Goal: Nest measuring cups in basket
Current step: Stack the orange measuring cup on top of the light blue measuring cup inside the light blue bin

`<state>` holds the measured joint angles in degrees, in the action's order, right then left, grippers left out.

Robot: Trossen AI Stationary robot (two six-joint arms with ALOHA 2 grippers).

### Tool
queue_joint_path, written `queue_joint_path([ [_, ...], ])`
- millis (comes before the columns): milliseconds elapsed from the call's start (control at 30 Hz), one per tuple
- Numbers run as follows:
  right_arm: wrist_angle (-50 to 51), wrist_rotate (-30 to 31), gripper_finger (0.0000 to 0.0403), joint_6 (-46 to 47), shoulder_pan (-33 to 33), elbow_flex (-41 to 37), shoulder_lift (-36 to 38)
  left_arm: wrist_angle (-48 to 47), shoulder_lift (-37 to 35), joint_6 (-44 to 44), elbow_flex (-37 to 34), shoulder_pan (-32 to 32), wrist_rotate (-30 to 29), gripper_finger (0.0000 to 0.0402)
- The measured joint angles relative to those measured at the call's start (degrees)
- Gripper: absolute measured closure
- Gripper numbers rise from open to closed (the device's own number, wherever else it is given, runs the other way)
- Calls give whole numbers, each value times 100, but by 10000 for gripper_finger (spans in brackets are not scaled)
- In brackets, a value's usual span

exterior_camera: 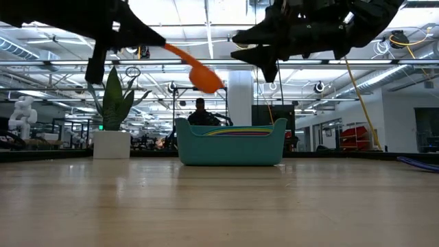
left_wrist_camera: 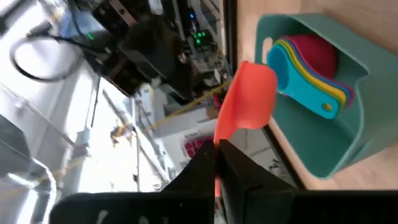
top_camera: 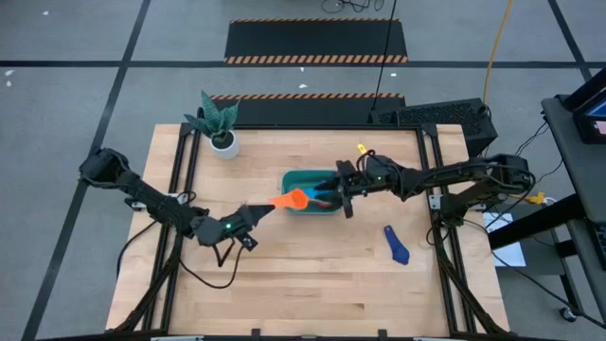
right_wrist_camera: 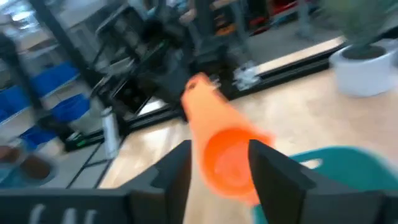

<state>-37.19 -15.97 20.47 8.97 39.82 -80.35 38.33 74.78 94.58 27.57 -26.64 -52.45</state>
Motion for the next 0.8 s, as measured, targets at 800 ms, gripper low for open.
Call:
queue_joint_path([
  [800,1883,730,188,-544,-558,3,2203,1332,1117,-719,-2,1382,2240,397],
])
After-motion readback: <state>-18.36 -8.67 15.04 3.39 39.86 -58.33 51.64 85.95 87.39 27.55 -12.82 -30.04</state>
